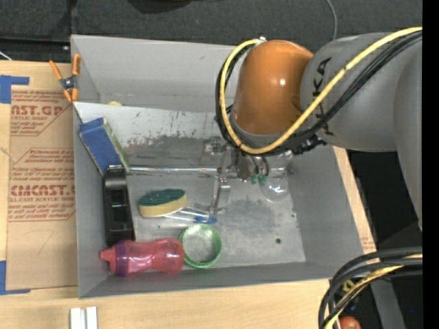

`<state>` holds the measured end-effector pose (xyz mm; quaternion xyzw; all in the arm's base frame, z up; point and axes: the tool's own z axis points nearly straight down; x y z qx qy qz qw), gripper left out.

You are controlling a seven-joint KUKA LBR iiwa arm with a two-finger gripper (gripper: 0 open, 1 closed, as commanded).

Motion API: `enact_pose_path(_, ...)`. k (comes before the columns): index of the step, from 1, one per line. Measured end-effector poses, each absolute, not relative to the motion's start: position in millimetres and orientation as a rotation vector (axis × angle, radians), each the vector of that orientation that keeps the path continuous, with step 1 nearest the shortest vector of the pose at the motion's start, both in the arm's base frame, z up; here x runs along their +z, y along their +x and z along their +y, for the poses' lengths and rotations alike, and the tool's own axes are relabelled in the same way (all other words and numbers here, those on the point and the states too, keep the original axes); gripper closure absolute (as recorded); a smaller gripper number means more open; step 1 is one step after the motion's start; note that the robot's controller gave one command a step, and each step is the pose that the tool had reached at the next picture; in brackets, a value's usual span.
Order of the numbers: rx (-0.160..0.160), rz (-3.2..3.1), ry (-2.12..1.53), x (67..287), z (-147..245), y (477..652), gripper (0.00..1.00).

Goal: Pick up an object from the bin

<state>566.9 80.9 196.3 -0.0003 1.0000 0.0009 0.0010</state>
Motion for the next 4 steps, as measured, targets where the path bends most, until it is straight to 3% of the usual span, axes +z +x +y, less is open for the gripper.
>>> enact_pose_path(1,0.004,3.138,-0.166,141.6,121.5,542.8,0.0)
enact_pose_path(2,0.005,3.129,-0.019,122.9,130.2,580.0,0.0)
enact_pose_path(3,0.004,3.133,-0.171,99.3,80.5,589.0,0.0)
enact_pose_path(4,0.012,3.129,-0.064,107.0,124.2,573.7,0.0)
